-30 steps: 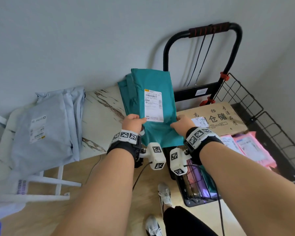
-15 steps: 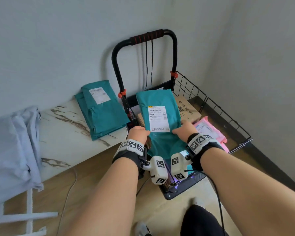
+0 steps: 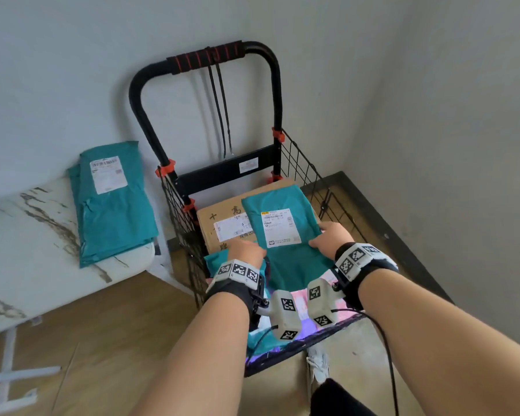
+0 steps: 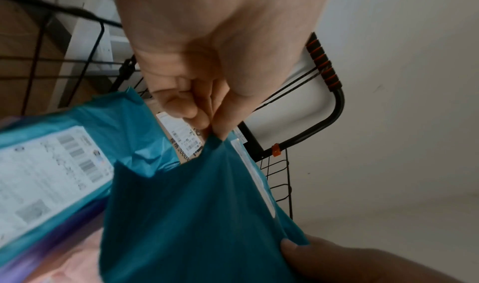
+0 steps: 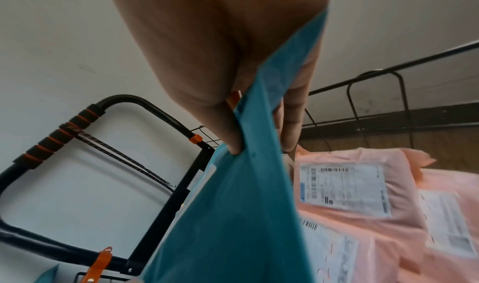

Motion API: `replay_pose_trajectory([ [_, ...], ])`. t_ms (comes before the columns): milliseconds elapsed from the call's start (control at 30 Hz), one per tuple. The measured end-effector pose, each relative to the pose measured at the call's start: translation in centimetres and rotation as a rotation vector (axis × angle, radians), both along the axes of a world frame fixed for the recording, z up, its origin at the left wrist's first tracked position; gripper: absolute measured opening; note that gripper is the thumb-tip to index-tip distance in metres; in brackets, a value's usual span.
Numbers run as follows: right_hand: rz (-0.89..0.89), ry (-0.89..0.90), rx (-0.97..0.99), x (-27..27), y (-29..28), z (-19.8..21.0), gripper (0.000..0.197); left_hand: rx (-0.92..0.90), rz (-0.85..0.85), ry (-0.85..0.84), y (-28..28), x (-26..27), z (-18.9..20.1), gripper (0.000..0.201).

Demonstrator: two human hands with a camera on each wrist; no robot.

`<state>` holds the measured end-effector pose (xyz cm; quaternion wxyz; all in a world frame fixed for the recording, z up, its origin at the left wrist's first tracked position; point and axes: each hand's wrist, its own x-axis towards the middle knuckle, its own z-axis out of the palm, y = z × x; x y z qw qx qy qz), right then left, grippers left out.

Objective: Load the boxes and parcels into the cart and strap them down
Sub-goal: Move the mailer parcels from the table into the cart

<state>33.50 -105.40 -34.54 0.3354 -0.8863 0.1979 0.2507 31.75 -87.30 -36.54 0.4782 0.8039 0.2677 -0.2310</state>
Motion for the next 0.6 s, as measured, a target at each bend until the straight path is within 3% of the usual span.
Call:
replay_pose_trajectory([
  [133,0.075,0.024,-0.022,3.1,-3.6,-2.3,0.035,0.074,-0.026,0.076,-3.5,1.7,-1.5,0.036],
  [200,0.081,0.017,-0.017,4.4,-4.6,-3.7,0.041,0.073,0.039,0.077,-4.7,3.0,-2.9,0.033],
  [367,0.043,-0.042,0.039,7.2,-5.4,-7.1,0.064,0.151,-0.012,0.059,-6.2,6.7,-5.7,0.014],
  [600,0.152,0.003,-0.037,10.6,-5.5,-11.8,0.071,0.172,-0.033,0.079,-6.8,10.8,-10.6,0.022],
])
